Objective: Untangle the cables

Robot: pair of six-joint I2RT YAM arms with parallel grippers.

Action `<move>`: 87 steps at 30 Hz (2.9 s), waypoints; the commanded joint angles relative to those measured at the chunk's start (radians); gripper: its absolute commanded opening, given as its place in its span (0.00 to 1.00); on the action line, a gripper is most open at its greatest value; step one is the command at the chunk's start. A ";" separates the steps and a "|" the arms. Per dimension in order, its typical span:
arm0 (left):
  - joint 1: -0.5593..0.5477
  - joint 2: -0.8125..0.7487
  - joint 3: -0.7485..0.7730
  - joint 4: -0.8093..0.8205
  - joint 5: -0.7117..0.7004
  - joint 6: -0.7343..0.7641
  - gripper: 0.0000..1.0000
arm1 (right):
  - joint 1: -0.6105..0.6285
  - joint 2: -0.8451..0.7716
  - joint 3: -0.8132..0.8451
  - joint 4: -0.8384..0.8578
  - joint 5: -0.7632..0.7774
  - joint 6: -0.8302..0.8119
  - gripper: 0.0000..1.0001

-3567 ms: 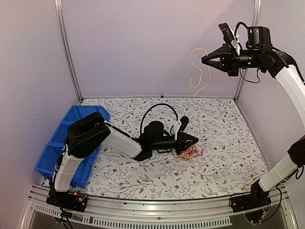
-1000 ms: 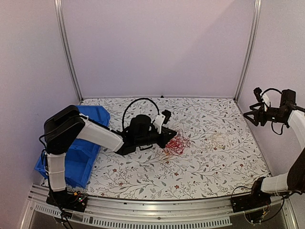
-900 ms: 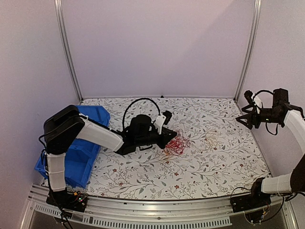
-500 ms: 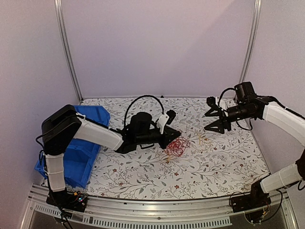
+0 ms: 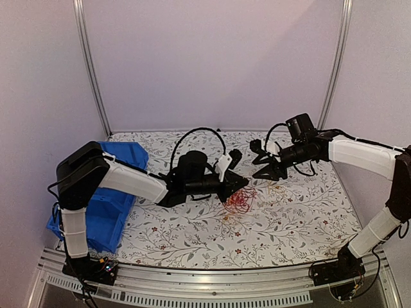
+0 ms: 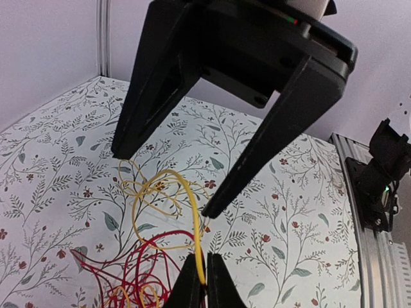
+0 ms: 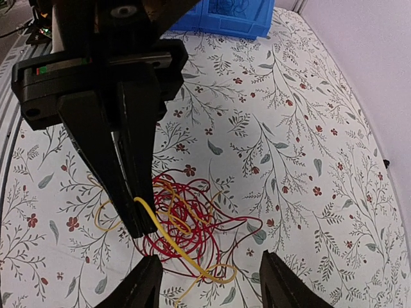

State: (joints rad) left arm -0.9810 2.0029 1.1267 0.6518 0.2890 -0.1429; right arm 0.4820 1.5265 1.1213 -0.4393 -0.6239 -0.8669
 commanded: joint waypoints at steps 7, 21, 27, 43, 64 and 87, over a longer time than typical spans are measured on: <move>-0.007 -0.045 -0.007 0.035 0.001 0.017 0.00 | 0.026 0.065 0.082 0.006 -0.048 0.019 0.09; 0.044 0.318 0.176 0.143 -0.024 -0.117 0.00 | 0.026 -0.084 0.529 -0.310 -0.254 0.109 0.00; 0.044 0.349 0.160 0.100 -0.051 -0.126 0.04 | 0.009 -0.048 0.826 -0.404 -0.230 0.110 0.00; 0.053 0.180 -0.056 0.224 -0.041 -0.193 0.23 | -0.048 0.032 1.008 -0.377 -0.215 0.152 0.00; 0.029 -0.242 -0.182 0.283 -0.284 -0.127 0.54 | -0.054 0.128 1.369 -0.360 -0.025 0.159 0.00; -0.069 0.003 0.298 0.030 -0.104 0.095 0.58 | -0.054 0.090 1.225 -0.317 -0.060 0.223 0.00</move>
State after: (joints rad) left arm -1.0397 1.9682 1.3674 0.7086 0.1276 -0.0784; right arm 0.4309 1.6417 2.3661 -0.7765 -0.6685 -0.6651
